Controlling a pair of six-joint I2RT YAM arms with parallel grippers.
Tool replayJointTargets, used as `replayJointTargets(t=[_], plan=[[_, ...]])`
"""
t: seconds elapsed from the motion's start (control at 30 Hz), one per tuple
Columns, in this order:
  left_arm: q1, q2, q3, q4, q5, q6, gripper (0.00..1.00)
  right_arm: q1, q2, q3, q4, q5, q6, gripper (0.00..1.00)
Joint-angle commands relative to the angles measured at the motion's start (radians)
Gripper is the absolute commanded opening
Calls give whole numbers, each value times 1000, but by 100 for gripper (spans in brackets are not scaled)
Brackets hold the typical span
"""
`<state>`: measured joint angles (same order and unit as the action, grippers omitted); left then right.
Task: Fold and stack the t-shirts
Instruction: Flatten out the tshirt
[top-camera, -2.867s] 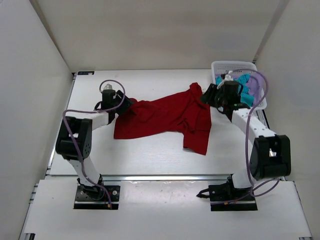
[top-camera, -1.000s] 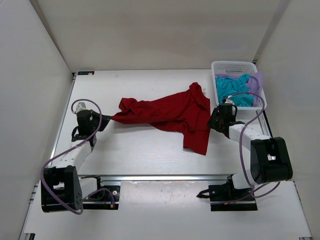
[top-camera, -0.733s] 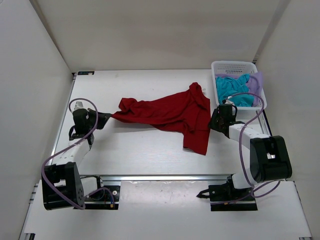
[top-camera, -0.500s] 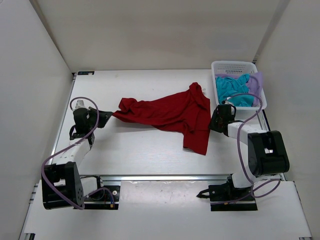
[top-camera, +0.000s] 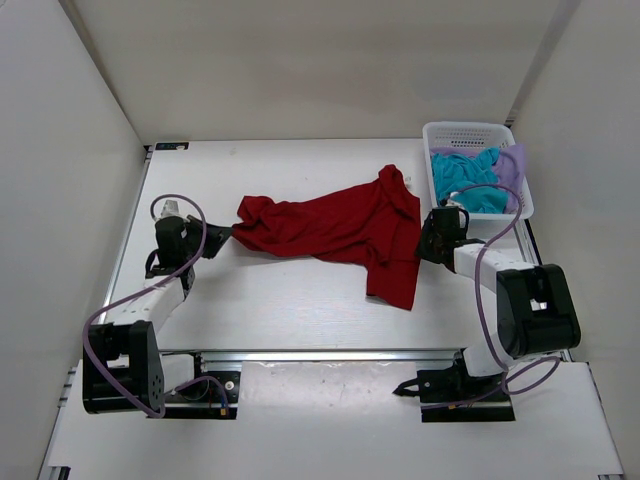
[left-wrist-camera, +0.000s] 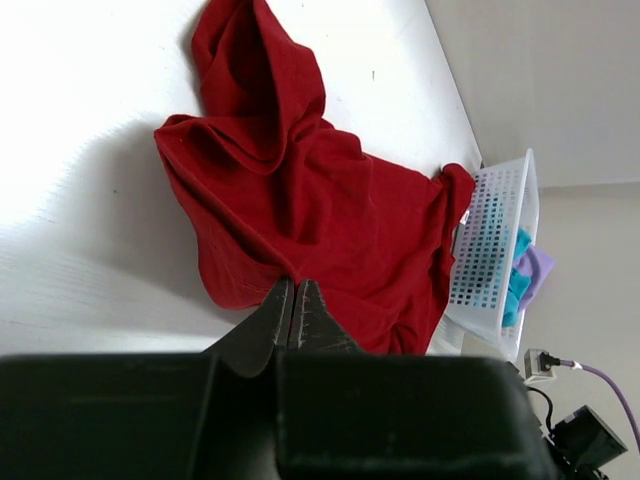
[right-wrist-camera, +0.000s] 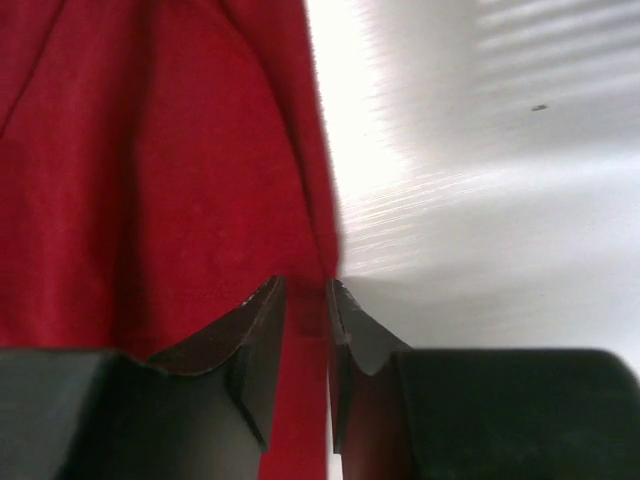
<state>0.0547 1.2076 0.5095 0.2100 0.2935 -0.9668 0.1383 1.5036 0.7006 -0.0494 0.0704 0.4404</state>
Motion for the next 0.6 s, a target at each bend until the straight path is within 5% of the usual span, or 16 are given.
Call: replayJointTargets(t=[0.0, 0.57], plan=[[-7, -8, -9, 9, -16, 14, 0, 11, -39, 0, 6, 9, -3, 20], [-9, -13, -20, 15, -23, 19, 0, 9, -8, -9, -1, 2, 3, 18]])
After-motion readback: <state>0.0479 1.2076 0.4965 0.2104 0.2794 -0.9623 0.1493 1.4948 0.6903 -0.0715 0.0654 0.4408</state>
